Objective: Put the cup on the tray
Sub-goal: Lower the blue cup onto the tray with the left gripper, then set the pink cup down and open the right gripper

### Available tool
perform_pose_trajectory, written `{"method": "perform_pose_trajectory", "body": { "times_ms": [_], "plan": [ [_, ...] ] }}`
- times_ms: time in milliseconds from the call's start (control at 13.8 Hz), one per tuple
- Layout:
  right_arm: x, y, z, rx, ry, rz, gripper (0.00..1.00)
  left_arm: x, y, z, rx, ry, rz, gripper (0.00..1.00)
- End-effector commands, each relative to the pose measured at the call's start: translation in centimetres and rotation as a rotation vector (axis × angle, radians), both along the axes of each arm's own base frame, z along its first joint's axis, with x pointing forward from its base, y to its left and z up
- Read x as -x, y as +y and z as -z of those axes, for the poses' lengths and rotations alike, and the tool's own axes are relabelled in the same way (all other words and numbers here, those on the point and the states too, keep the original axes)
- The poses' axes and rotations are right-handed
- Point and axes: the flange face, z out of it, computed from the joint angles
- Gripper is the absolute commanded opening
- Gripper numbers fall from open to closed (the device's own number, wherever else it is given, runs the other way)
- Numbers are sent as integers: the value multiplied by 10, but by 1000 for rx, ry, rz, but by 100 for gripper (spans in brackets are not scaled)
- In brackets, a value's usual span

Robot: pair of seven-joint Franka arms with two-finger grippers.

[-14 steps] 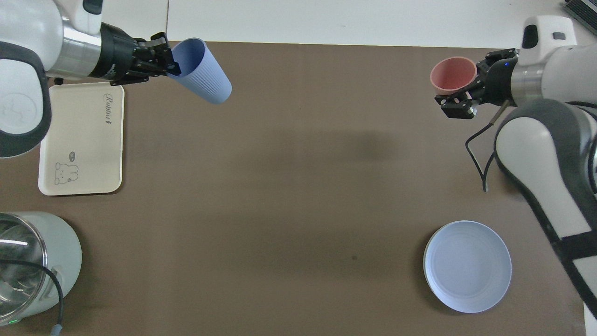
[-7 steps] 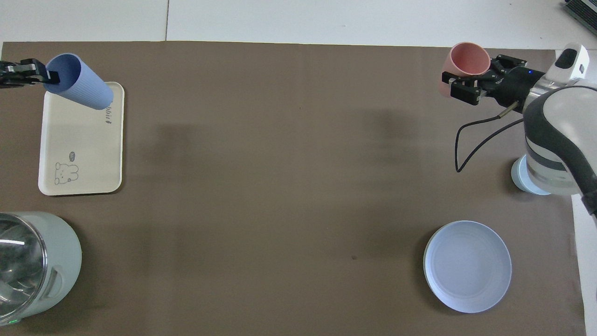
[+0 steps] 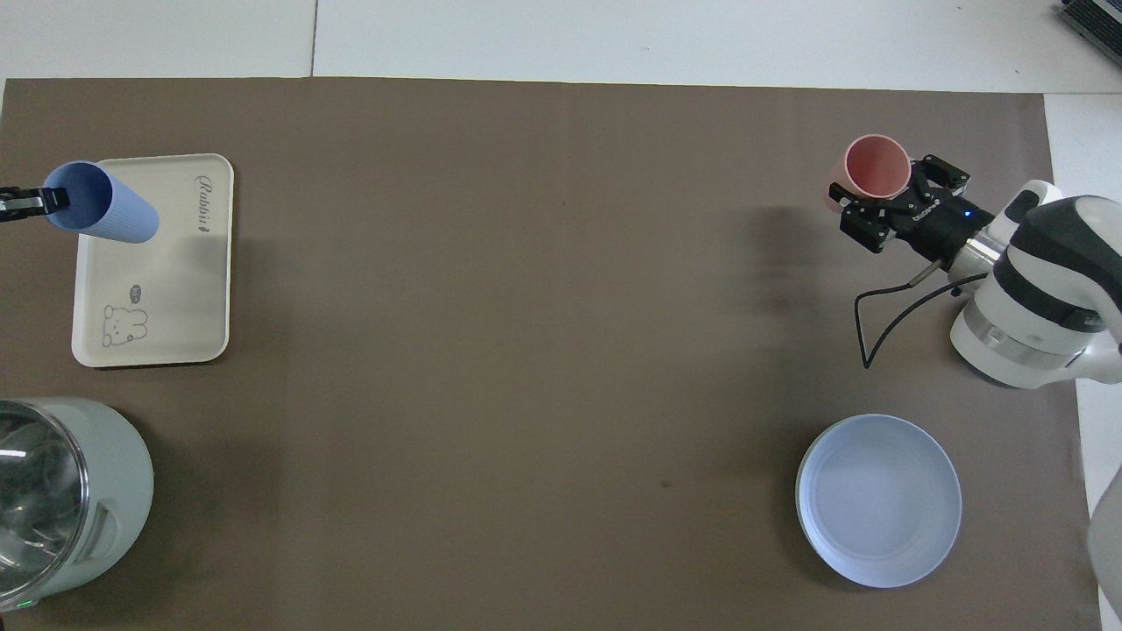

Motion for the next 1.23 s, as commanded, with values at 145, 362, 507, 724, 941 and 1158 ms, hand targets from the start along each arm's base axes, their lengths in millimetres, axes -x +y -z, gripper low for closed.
{"method": "perform_pose_trajectory", "body": {
  "times_ms": [145,362,507,724,941,1158],
  "plan": [
    [3,-3,54,0,-114,-10,0,-1,1,45,4,-20,-34,0],
    [15,-4,65,1,-90,-12,0,-3,6,60,9,-6,-46,0],
    [18,-3,68,1,-82,-10,0,-3,8,62,9,-4,-48,0],
    [21,-3,73,-3,-75,-12,58,-5,7,61,9,-2,-40,10],
    [25,-4,75,7,-73,-15,100,-5,5,61,8,2,-34,32],
    [24,-3,58,16,-87,-3,100,-10,8,50,12,13,-13,35]
  ]
}}
